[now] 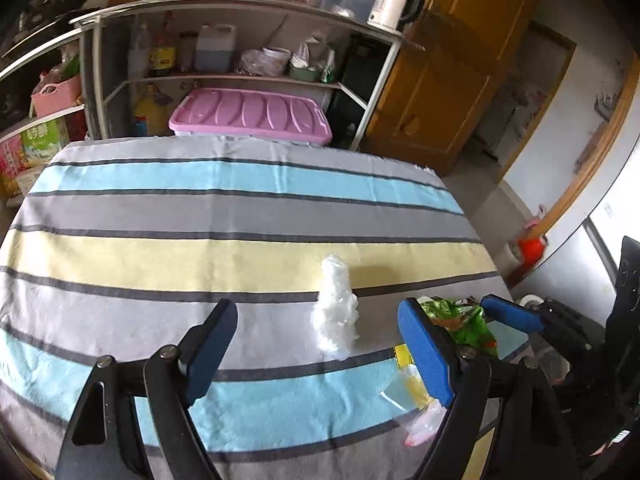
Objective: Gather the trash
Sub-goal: 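Grasp the clear plastic bag with the left tool while the right tool grasps the green snack bag, then carry the clear bag and green snack bag over the bin with both tools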
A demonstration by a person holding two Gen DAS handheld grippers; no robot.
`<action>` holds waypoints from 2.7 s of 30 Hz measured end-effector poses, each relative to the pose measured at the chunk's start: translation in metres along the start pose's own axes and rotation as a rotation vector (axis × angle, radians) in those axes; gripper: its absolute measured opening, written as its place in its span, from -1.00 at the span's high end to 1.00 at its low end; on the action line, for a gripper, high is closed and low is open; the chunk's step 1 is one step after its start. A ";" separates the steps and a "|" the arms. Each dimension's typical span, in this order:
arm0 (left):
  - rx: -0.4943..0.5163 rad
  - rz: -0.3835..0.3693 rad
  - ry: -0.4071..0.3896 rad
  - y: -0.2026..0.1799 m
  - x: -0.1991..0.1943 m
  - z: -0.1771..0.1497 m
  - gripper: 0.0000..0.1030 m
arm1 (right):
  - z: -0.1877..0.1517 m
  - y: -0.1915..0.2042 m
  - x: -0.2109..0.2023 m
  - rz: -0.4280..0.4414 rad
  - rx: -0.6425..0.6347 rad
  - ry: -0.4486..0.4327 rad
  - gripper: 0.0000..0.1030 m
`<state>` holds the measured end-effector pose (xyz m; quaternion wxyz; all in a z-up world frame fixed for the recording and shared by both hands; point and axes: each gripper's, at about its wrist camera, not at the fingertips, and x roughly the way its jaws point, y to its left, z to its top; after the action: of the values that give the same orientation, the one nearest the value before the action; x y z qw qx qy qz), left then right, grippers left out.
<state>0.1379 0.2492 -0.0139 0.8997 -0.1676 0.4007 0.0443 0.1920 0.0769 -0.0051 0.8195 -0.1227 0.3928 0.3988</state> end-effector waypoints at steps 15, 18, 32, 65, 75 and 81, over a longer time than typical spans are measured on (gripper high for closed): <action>0.002 0.022 0.070 0.002 0.030 0.001 -0.09 | -0.008 -0.011 -0.001 0.039 0.023 -0.014 0.18; 0.011 0.037 0.073 0.001 0.033 0.001 0.05 | -0.009 -0.013 -0.005 0.037 0.032 -0.026 0.20; 0.017 0.058 0.041 0.000 0.021 0.000 0.43 | -0.010 -0.014 -0.018 0.042 0.056 -0.067 0.25; 0.266 -0.172 -0.072 -0.159 -0.049 -0.032 0.43 | -0.082 -0.075 -0.169 -0.199 0.281 -0.271 0.25; 0.381 -0.265 -0.021 -0.244 -0.032 -0.061 0.43 | -0.132 -0.119 -0.209 -0.334 0.388 -0.264 0.25; 0.454 -0.288 0.027 -0.288 -0.017 -0.084 0.43 | -0.164 -0.146 -0.217 -0.407 0.451 -0.209 0.25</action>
<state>0.1286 -0.0485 0.0230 0.9058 -0.0176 0.3843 -0.1774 0.1311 -0.2231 0.0308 0.9249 0.0276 0.3525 0.1400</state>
